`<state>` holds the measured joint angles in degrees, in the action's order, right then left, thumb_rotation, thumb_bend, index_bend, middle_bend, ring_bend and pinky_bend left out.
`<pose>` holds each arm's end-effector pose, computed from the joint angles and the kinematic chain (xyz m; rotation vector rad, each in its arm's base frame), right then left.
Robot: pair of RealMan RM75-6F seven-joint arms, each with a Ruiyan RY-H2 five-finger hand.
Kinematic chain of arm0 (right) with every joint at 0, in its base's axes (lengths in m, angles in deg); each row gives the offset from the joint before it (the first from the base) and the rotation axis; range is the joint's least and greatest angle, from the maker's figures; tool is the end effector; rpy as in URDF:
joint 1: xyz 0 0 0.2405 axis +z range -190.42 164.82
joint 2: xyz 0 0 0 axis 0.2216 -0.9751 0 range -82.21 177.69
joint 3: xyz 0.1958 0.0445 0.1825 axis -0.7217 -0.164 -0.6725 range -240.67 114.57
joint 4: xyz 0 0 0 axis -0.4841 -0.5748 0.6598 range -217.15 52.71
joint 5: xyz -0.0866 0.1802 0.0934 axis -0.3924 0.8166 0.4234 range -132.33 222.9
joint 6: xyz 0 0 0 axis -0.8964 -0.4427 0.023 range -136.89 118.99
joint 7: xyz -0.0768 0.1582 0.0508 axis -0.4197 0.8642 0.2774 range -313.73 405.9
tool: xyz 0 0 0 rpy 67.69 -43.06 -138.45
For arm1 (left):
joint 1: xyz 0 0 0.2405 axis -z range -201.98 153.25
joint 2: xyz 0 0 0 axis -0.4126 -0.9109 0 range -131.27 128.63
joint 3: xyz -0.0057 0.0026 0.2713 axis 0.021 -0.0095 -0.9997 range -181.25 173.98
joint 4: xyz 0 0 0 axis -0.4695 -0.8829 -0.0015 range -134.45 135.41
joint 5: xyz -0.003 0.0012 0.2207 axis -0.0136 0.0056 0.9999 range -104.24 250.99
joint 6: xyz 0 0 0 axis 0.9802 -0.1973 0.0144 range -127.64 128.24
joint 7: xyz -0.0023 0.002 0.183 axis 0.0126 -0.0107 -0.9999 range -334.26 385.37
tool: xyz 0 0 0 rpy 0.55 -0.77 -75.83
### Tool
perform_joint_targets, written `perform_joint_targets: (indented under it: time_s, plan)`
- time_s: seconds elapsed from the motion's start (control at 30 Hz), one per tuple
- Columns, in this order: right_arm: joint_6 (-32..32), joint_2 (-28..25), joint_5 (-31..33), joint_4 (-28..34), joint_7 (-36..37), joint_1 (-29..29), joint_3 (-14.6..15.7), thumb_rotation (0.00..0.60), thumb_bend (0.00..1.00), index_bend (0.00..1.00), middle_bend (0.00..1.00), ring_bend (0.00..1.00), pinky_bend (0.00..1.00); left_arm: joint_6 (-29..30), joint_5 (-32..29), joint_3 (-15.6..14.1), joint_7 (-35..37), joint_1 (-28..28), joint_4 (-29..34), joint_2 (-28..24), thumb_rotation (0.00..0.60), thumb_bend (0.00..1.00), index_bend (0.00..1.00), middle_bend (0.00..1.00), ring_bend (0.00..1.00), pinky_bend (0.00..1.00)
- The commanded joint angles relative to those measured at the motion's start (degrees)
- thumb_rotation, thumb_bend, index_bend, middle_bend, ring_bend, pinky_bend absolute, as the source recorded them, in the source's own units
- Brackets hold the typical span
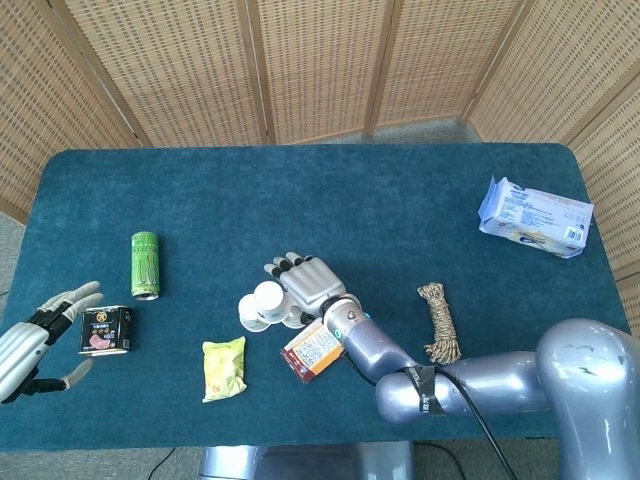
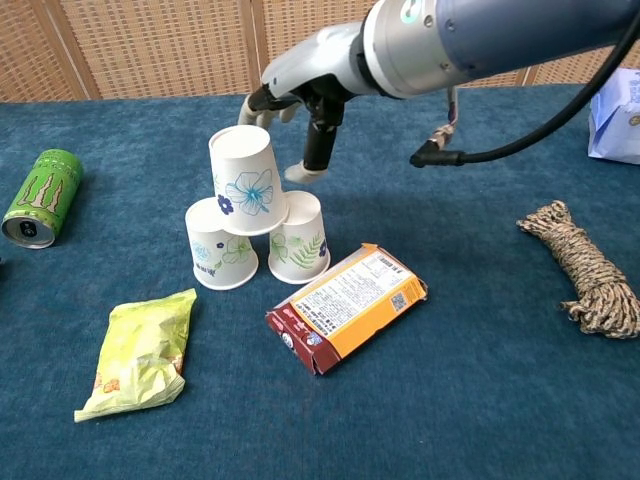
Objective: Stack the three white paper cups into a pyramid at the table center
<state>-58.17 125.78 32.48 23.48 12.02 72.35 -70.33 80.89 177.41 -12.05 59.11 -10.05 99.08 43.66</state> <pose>0.0445 -0.3819 -0.0449 2.1991 -1.0199 0.7114 -0.2776 0.2133 0.1885 -1.7204 -1.2712 -1.1192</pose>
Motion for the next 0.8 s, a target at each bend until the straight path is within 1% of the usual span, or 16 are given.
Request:
perform_joint_targets:
  time_s: [0.03, 0.23, 0.43, 0.67, 0.8]
  plan:
    - [-0.13, -1.14, 0.63, 0.97, -0.36, -0.22, 0.71, 0.6, 0.5, 0.0, 0.0, 0.0, 0.21, -0.12, 0.15, 0.03, -0.13, 0.16, 0.16, -0.01, 0.6, 0.44, 0.0, 0.0, 0.0, 0.06]
    - [-1.61, -4.09, 0.49, 3.66, -0.58, -1.52, 2.23, 0.6, 0.5, 0.0, 0.0, 0.0, 0.2, -0.66, 0.39, 0.26, -0.89, 0.76, 1.19, -0.15, 0.6, 0.44, 0.0, 0.0, 0.0, 0.06]
    - [-2.58, -7.33, -2.25, 5.85, 0.84, -4.35, 3.26, 0.6, 0.51, 0.0, 0.0, 0.0, 0.2, -1.06, 0.82, 0.34, -2.38, 1.17, 2.96, -0.66, 0.6, 0.44, 0.0, 0.0, 0.0, 0.06]
    - [-2.84, -11.6, -7.42, 7.38, 4.65, -9.55, 4.34, 0.6, 0.51, 0.0, 0.0, 0.0, 0.13, -1.2, 0.87, 0.41, -3.51, 1.33, 5.08, -1.53, 0.6, 0.44, 0.0, 0.0, 0.0, 0.06]
    - [-2.92, -13.83, -11.58, 7.64, 7.45, -13.12, 4.82, 0.6, 0.51, 0.0, 0.0, 0.0, 0.12, -1.36, 0.86, 0.56, -4.37, 1.46, 6.21, -1.9, 0.6, 0.44, 0.0, 0.0, 0.0, 0.06]
